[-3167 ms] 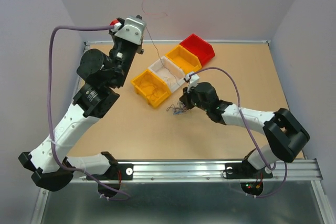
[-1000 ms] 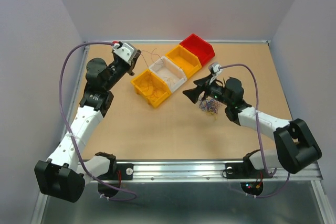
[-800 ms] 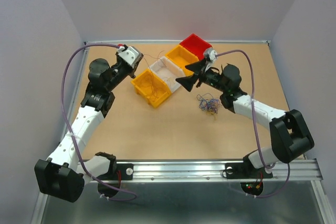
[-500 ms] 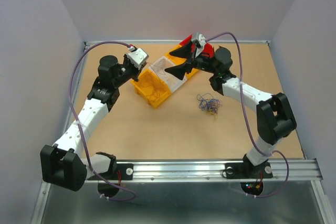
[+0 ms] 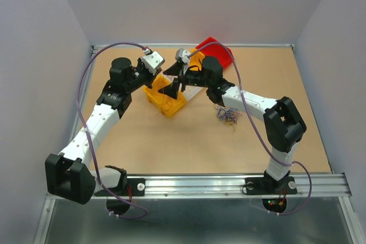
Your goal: Untangle the cables
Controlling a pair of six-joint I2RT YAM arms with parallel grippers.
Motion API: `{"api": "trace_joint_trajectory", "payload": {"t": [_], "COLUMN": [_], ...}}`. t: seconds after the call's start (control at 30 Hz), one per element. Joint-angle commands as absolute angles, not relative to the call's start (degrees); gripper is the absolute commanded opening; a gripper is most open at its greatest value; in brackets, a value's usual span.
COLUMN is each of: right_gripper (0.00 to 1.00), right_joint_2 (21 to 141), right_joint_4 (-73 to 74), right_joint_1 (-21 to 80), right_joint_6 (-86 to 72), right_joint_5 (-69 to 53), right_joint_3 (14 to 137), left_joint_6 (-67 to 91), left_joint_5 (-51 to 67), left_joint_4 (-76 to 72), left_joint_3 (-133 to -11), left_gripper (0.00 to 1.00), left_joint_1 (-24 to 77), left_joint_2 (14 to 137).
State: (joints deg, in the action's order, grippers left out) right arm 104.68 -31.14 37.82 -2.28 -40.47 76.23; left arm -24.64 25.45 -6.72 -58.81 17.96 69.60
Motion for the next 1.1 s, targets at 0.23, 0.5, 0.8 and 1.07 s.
{"api": "trace_joint_trajectory", "payload": {"t": [0.23,0.5,0.8,1.07], "right_gripper": [0.23,0.01,0.05,0.01], "right_joint_2": [107.2,104.9,104.9,106.4], "right_joint_4": [-30.1,-31.8,-35.4,-41.6], "right_joint_1": [37.9,37.9,37.9,39.1], "right_joint_6": [0.6,-1.7,-4.0,-8.8], "right_joint_5": [-37.2,-34.2,-35.8,-36.2], "right_joint_3": [79.7,75.4,72.4,70.2], "left_joint_6": [-25.5,-25.6,-26.3,-23.5], "left_joint_5": [25.1,22.9,12.5,2.7], "left_joint_4": [-5.5,-5.2,-4.4,-9.5], "left_joint_3": [-61.7,-61.9,-63.2,-61.7], "left_gripper": [0.00,0.00,0.00,0.00], "left_joint_1": [18.4,18.4,18.4,18.0], "left_joint_2": [68.8,68.7,73.6,73.6]}}
